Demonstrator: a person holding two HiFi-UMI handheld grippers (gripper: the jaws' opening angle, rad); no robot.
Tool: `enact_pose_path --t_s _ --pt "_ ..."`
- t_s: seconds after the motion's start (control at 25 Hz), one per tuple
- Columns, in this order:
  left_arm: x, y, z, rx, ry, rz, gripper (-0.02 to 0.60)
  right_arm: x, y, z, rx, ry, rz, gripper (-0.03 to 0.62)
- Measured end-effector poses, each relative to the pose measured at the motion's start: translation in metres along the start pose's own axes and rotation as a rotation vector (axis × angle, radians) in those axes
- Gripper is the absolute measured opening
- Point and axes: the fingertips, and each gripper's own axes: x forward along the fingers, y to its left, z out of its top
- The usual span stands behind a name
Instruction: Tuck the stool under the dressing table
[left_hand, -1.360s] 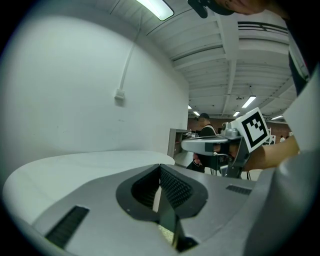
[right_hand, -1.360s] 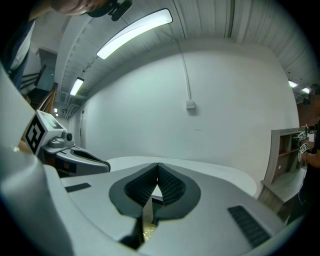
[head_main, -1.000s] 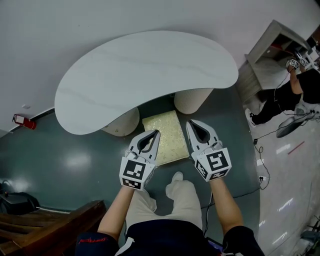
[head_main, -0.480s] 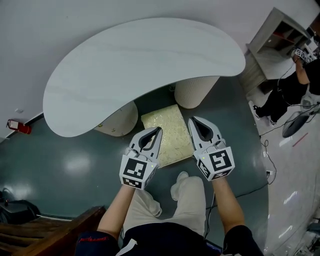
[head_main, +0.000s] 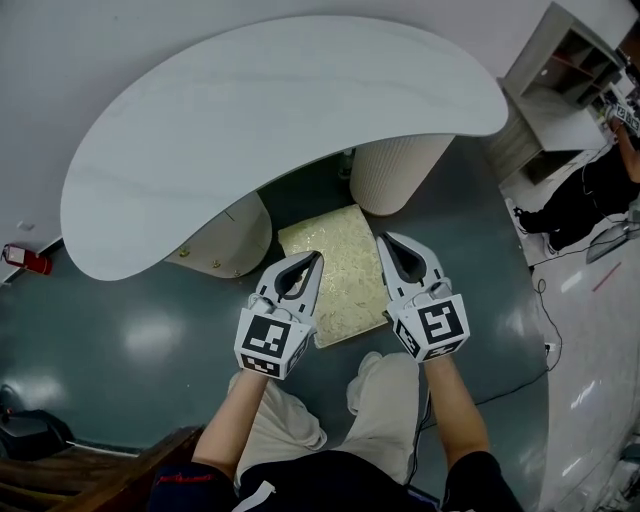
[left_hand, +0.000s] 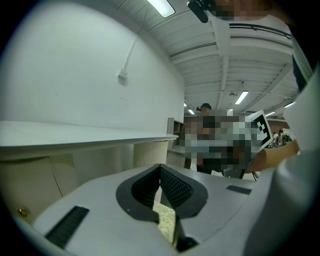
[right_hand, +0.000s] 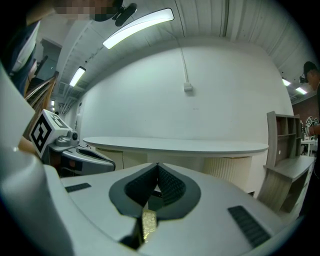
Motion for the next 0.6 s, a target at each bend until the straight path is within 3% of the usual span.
enact_pose_path --t_s 0.6 --pt "0.033 0.020 -0.100 0.065 -0.049 -0.012 0.015 0.033 -0.009 -0.099 -0.079 -0.059 0.009 0.014"
